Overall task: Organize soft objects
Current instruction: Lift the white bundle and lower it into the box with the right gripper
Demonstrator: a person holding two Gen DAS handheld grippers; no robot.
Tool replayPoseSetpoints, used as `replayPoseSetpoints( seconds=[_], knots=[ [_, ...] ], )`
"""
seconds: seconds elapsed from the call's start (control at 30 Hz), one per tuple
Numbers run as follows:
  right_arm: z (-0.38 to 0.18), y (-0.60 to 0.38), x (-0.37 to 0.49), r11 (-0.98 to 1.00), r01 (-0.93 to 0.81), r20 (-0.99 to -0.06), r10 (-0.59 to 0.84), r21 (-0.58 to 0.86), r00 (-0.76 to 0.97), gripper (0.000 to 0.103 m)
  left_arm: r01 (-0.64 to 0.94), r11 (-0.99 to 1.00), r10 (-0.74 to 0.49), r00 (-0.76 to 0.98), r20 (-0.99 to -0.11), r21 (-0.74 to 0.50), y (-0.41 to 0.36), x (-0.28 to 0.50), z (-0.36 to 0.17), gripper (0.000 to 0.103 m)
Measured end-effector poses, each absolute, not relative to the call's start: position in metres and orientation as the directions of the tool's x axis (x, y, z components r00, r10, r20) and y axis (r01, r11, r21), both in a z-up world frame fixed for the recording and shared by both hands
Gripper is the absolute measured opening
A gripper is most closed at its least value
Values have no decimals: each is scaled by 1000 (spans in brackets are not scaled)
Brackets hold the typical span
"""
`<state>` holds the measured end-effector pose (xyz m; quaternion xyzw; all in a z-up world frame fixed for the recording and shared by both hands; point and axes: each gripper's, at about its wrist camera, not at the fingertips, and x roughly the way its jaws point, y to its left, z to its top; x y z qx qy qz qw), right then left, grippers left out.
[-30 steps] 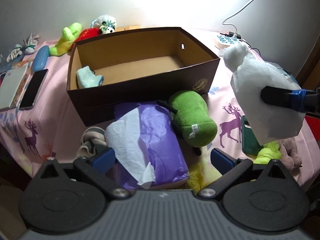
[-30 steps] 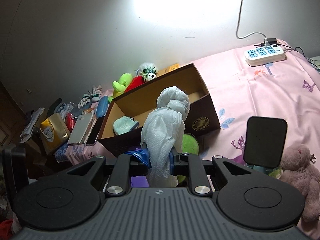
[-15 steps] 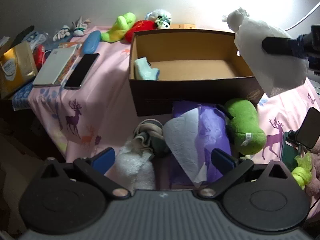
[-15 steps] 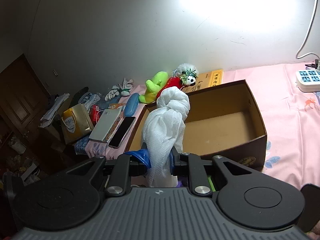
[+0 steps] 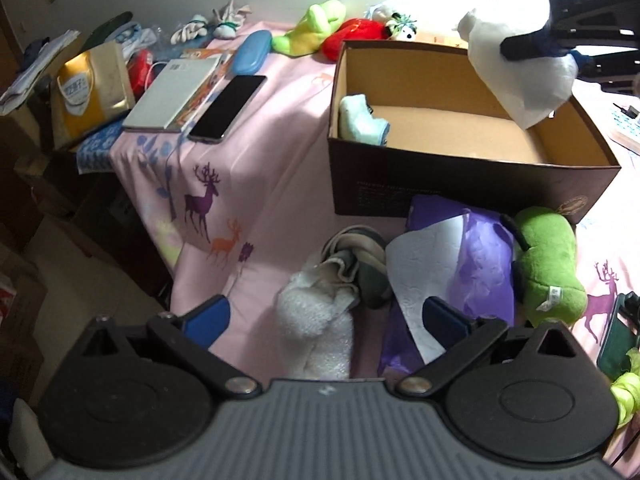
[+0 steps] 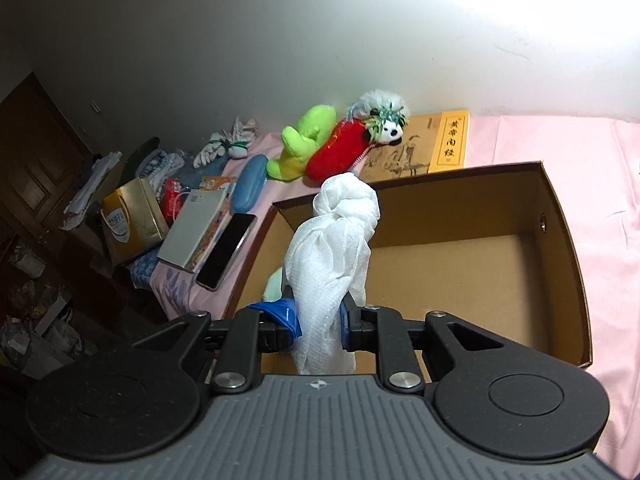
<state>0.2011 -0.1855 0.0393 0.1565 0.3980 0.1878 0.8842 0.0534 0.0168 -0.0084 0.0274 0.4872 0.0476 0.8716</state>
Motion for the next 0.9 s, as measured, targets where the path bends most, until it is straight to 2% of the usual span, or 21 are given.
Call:
replayPoseSetpoints(
  seconds=[0.23, 0.47, 0.57, 0.9],
  knots=[
    [1, -169, 245, 902, -125, -738, 413, 414, 534, 1, -111, 988, 146, 486, -862, 105, 21, 52, -16, 102],
    [-24, -160, 276, 918, -50, -780, 362, 393, 511, 1, -183, 978, 172, 452, -875, 98, 33, 49, -25, 102],
    [-31, -156, 284, 924, -37, -790, 345, 380, 507, 7, -201, 975, 178, 447, -876, 95, 37, 46, -26, 102],
    [-47, -151, 289, 920, -27, -812, 358, 390, 462, 10, -240, 966, 192, 433, -881, 92, 48, 39, -29, 102]
  ],
)
